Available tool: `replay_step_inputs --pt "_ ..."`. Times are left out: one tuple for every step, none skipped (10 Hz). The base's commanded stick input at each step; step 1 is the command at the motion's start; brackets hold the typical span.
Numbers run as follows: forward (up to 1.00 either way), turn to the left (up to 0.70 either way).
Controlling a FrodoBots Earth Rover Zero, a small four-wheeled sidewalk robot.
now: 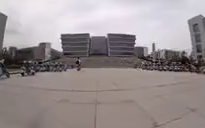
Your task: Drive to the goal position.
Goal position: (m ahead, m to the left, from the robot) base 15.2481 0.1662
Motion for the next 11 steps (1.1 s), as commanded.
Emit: replay_step_inputs --pt "0.70 0.01" --pt "0.70 0.01" --pt "0.70 0.01" --pt "0.70 0.01" --pt "0.70 0.01" --pt "0.70 0.01" --pt "0.70 0.01" --pt "0.70 0.01" --pt "0.70 0.01" --pt "0.70 0.01" --pt "0.70 0.01"
